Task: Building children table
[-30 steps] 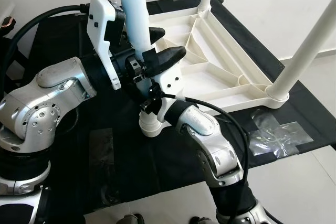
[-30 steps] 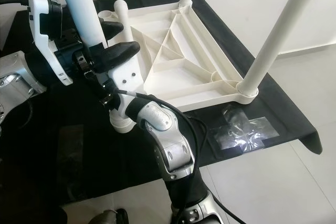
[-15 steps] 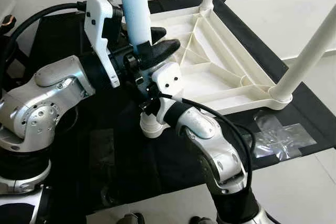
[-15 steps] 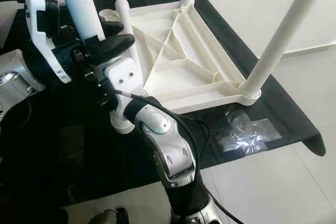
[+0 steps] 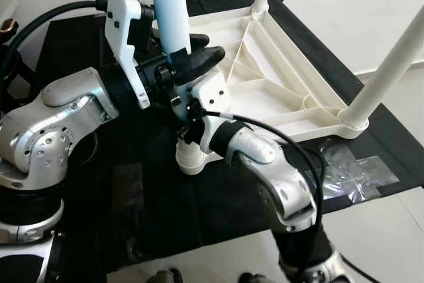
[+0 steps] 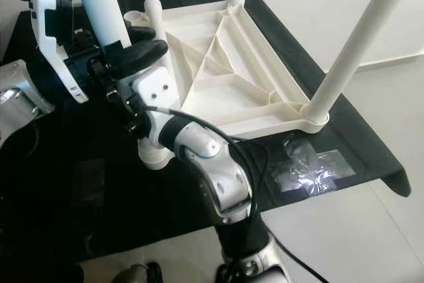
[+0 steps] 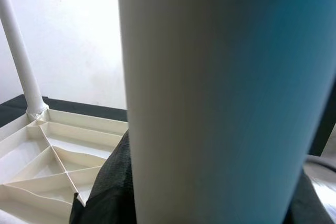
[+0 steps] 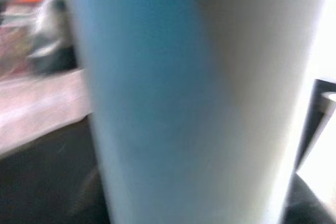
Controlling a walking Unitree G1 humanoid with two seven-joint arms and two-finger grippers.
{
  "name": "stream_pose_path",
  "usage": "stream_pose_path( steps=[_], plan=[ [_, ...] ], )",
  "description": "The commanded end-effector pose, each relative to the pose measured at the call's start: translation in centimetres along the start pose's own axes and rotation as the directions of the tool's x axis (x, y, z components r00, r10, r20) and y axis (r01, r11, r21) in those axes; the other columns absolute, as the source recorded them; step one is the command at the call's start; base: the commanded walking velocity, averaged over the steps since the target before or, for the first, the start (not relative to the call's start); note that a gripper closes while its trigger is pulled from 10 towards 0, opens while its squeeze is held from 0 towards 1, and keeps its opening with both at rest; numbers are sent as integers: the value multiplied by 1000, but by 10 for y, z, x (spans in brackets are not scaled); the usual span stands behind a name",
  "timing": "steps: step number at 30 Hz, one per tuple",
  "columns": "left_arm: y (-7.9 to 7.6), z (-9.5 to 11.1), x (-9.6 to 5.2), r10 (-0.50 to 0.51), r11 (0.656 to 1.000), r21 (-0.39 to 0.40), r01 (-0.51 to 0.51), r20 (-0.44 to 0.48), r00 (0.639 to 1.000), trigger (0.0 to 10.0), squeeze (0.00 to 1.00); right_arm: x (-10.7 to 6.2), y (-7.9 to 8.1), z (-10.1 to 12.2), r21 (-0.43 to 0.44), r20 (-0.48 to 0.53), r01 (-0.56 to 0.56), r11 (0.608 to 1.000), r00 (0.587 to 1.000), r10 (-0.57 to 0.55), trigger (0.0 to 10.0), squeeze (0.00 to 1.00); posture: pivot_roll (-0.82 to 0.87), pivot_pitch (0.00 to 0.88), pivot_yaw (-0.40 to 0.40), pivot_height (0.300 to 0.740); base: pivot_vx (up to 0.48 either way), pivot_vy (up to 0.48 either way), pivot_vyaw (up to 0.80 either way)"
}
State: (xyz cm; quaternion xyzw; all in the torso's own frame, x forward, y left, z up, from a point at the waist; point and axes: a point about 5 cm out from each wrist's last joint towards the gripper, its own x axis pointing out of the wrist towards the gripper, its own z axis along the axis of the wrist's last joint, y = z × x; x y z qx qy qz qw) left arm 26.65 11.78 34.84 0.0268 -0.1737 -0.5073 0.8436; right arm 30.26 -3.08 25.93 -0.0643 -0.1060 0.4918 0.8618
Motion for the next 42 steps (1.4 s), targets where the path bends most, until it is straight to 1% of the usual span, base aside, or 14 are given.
stream_pose_path(
  steps=[1,8,9,10,15,19,20,21,34,35,36,37,38,42],
  plan=[
    [-15,-6,6,-122,992,-39,121,-20,992,0,0,-5,-13,7,-25,49,-61,998,997,62,10000,1000,82,218,34,740,0,0,0],
    [-15,-6,6,-122,992,-41,121,-20,992,0,0,-14,-48,9,-227,-79,-268,936,963,256,10000,980,91,225,35,740,0,0,0],
    [-15,-6,6,-122,992,-42,121,-20,992,0,0,-15,-52,6,-239,-119,-326,915,945,306,10000,231,93,227,37,740,0,0,0],
    [-15,-6,6,-123,992,-43,122,-20,992,0,0,-16,-55,3,-243,-153,-387,889,921,359,10000,0,94,228,37,740,0,0,0],
    [-15,-5,6,-125,991,-43,124,-20,992,0,0,-14,-57,-1,-216,-170,-460,861,886,431,10000,0,101,231,39,740,0,0,0],
    [-15,-4,6,-129,991,-47,128,-22,991,0,0,0,-57,-3,-173,-142,-519,837,854,500,10000,0,115,234,48,740,0,0,0],
    [-15,-5,6,-130,990,-49,129,-25,991,0,0,5,-56,-4,-162,-132,-538,828,843,522,3765,0,121,234,51,740,0,0,0],
    [-15,-4,6,-132,990,-49,131,-26,991,0,0,8,-56,-3,-154,-125,-560,814,828,546,0,0,125,234,51,740,0,0,0],
    [-17,-3,8,-138,989,-49,137,-21,990,0,0,10,-58,-3,-132,-112,-628,766,778,618,0,0,117,231,50,740,0,0,0],
    [-15,-3,8,-130,990,-53,129,-17,991,0,1000,9,-59,-4,-128,-104,-626,769,780,617,0,0,110,225,53,740,0,0,0],
    [-15,-3,8,-130,990,-53,129,-17,991,0,1000,9,-59,-4,-128,-104,-626,769,780,617,0,0,110,225,53,740,0,0,0],
    [-15,-3,8,-126,991,-53,125,-15,992,1255,1000,8,-59,-5,-123,-93,-623,772,782,616,0,0,110,225,53,740,0,0,0],
    [-14,-2,8,-120,992,-50,119,-14,993,10000,1000,7,-59,-6,-119,-82,-621,774,783,616,0,0,106,224,54,740,0,0,0],
    [-12,0,9,-110,993,-47,110,-4,994,10000,1000,4,-61,-8,-109,-46,-585,804,811,584,0,0,99,221,50,740,0,0,0]
  ],
)
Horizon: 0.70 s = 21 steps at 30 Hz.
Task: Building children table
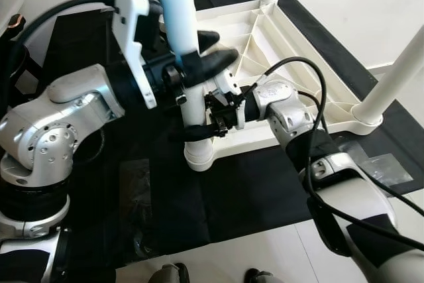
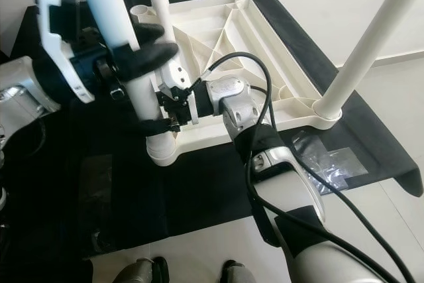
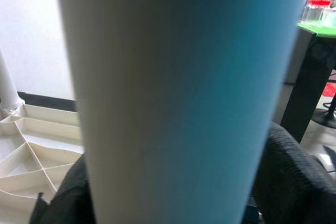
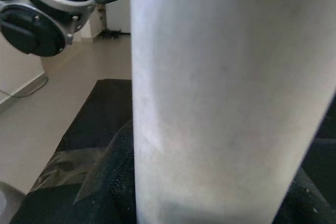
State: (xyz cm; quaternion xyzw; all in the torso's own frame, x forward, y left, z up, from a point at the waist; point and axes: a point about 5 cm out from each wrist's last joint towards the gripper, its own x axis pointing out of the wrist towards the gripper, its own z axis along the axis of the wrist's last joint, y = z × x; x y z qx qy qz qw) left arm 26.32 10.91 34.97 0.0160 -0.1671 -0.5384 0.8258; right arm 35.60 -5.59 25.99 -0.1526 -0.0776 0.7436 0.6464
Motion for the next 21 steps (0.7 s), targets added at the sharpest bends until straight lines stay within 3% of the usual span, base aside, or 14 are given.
stream_pose_path(
  steps=[1,3,4,7,8,9,11,12,13,14,15,16,18,21],
  plan=[
    [-4,-1,3,-37,999,-15,37,-12,999,10000,1000,-6,0,3,-21,47,75,997,996,-74,0,0,91,222,43,740,0,0,0],
    [-3,1,1,-30,999,-15,30,-7,1000,10000,1000,-11,3,1,-5,42,113,994,993,-113,0,0,88,222,43,740,0,0,0],
    [-1,3,-2,-12,1000,-22,12,0,1000,10000,0,-14,9,-1,-6,17,122,993,992,-122,0,0,76,221,39,740,0,0,0],
    [1,3,-3,2,1000,-28,-1,4,1000,10000,0,-15,13,-2,-9,-1,125,992,992,-125,0,0,76,221,39,740,0,0,0],
    [3,4,-6,24,999,-35,-24,10,1000,10000,0,-13,19,-7,30,-32,247,969,969,-246,0,0,64,234,3,740,0,0,0],
    [4,6,-9,43,998,-43,-42,17,999,10000,0,-3,22,-16,-3,-89,509,861,857,-507,0,0,75,229,-5,740,0,0,0],
    [4,6,-9,43,998,-43,-42,17,999,10000,0,-3,22,-16,-3,-89,509,861,857,-507,0,0,75,229,-5,740,0,0,0],
    [5,7,-12,56,997,-51,-55,21,998,10000,0,12,51,-33,-41,-179,606,794,778,-603,0,0,74,230,3,740,0,0,0],
    [5,7,-12,56,997,-51,-55,21,998,10000,0,12,51,-33,-41,-179,606,794,778,-603,0,0,74,230,3,740,0,0,0],
    [7,6,-17,74,996,-52,-73,13,997,10000,0,24,68,-40,-10,-192,732,682,667,-719,0,0,41,248,21,740,0,0,0],
    [9,6,-20,84,995,-52,-84,6,996,10000,0,32,78,-43,22,-200,786,617,609,-768,0,0,41,248,21,740,0,0,0],
    [9,6,-20,84,995,-52,-84,6,996,10000,0,32,78,-43,22,-200,786,617,609,-768,0,0,41,248,21,740,0,0,0],
    [13,2,-22,93,994,-62,-93,4,996,10000,0,32,65,-43,68,-180,837,542,545,-819,0,0,49,206,21,740,0,0,0],
    [14,1,-23,94,993,-67,-93,7,996,10000,0,30,59,-42,68,-172,848,525,529,-831,0,0,48,202,22,740,0,0,0]
  ],
)
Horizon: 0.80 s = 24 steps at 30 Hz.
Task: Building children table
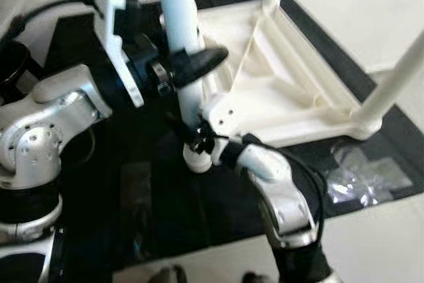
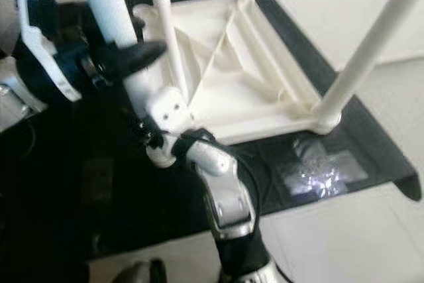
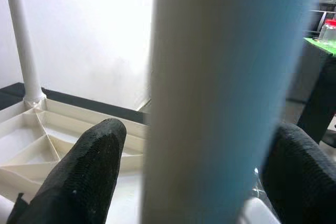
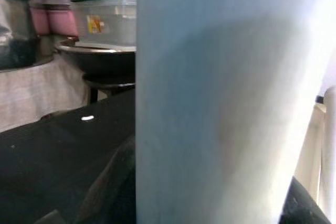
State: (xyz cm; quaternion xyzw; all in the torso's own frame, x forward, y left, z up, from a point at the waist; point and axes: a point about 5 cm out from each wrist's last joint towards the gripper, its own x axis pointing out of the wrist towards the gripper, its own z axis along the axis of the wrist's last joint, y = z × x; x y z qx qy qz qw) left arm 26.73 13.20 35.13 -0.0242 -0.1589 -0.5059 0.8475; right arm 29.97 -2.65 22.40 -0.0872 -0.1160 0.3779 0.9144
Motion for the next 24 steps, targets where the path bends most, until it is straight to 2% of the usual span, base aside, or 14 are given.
stream_pose_path(
  steps=[1,5,11,13,14,16,17,18,19,20,21,22,23,24],
  plan=[
    [3,-3,-6,9,1000,-1,-9,-10,1000,10000,0,-3,-13,-29,33,-135,105,994,986,-100,0,0,49,198,18,740,0,0,0],
    [5,-3,-10,24,1000,-3,-24,-6,1000,10000,0,-3,-12,-29,55,-139,124,991,984,-115,0,0,47,195,22,740,0,0,0],
    [1,-5,-24,33,999,-31,-33,-12,999,10000,0,-8,-1,-22,68,-160,192,979,971,-180,0,0,46,194,29,740,0,0,0],
    [0,-2,-40,16,998,-57,-17,-16,1000,10000,0,-8,-3,-19,74,-154,209,975,968,-196,0,0,48,197,32,740,0,0,0],
    [0,-2,-40,16,998,-57,-17,-16,1000,10000,0,-8,-3,-19,74,-154,209,975,968,-196,0,0,48,197,32,740,0,0,0],
    [3,2,-60,52,996,-71,-54,-29,998,10000,0,-6,-6,-17,81,-143,210,974,970,-197,0,0,48,197,32,740,0,0,0],
    [3,2,-60,52,996,-71,-54,-29,998,10000,0,-6,-6,-17,81,-143,210,974,970,-197,0,0,48,197,32,740,0,0,0],
    [2,1,-73,69,994,-79,-73,-53,996,10000,0,-5,-7,-16,83,-136,201,976,973,-189,3373,0,56,199,30,740,0,0,0],
    [2,1,-73,69,994,-79,-73,-53,996,10000,0,-5,-7,-16,83,-136,201,976,973,-189,3373,0,56,199,30,740,0,0,0],
    [0,0,-84,74,993,-92,-81,-73,995,10000,0,-5,-8,-15,87,-130,197,977,974,-185,10000,0,57,201,31,740,0,0,0],
    [-3,-4,-100,110,987,-110,-120,-92,990,10000,0,-5,-8,-12,89,-119,184,979,978,-173,10000,0,58,201,32,740,0,0,0],
    [-3,-4,-100,110,987,-110,-120,-92,990,10000,0,-5,-8,-12,89,-119,184,979,978,-173,10000,0,58,201,32,740,0,0,0],
    [-5,-6,-110,136,982,-120,-148,-106,985,10000,0,-5,-8,-11,90,-112,176,980,980,-166,10000,0,60,202,30,740,0,0,0],
    [-6,-14,-123,189,970,-127,-206,-131,973,10000,0,-6,-8,-9,104,-103,161,981,983,-150,10000,1000,66,205,29,740,0,0,0]
  ],
)
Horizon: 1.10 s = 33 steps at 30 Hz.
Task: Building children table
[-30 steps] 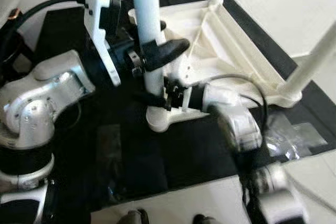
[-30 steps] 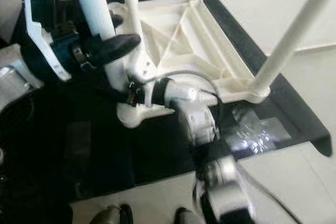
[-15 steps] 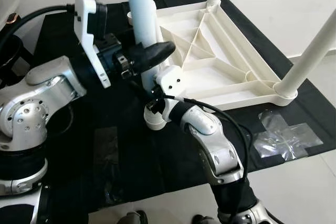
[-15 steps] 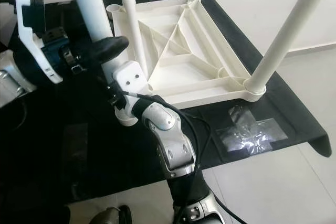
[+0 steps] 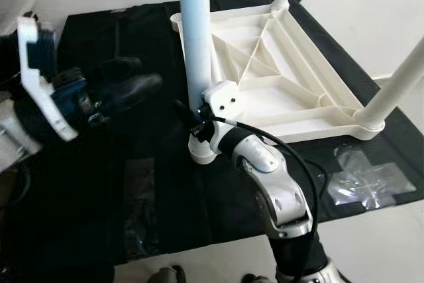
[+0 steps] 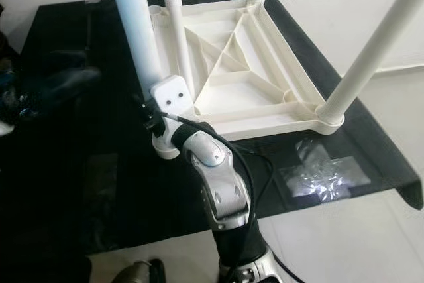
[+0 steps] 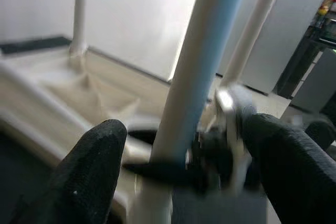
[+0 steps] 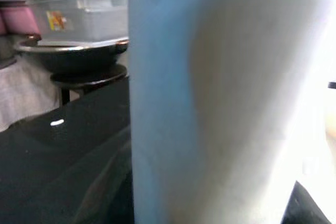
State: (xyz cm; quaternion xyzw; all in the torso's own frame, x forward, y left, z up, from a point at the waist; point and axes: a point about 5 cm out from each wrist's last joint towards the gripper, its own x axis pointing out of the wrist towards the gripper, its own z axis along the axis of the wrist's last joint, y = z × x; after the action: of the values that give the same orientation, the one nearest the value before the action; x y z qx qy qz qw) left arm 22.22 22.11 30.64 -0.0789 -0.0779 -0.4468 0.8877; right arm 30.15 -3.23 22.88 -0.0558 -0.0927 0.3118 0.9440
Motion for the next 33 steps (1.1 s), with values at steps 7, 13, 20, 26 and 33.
stream_pose_path(
  steps=[7,13,20,26,33],
  plan=[
    [-1,-46,-44,260,963,-56,-265,-86,962,10000,0,-2,-13,0,73,1,-92,993,996,92,10000,1000,71,212,25,740,0,0,0],
    [-8,-74,-45,369,920,-98,-380,-113,923,10000,0,1,-28,12,34,46,-261,965,965,259,10000,902,74,220,18,740,0,0,0],
    [-31,-108,-17,473,873,-58,-484,-135,871,10000,0,0,-59,24,-47,34,-589,807,806,591,10000,0,80,222,1,740,0,0,0],
    [-43,-112,-4,475,877,-18,-480,-108,873,10000,0,5,-68,29,-51,20,-667,743,744,668,10000,0,87,221,-11,740,0,0,0],
    [-58,-127,1,531,829,245,-504,-57,846,10000,0,15,-66,20,-11,-32,-766,643,643,765,10000,0,95,223,-25,740,0,0,0]
  ],
)
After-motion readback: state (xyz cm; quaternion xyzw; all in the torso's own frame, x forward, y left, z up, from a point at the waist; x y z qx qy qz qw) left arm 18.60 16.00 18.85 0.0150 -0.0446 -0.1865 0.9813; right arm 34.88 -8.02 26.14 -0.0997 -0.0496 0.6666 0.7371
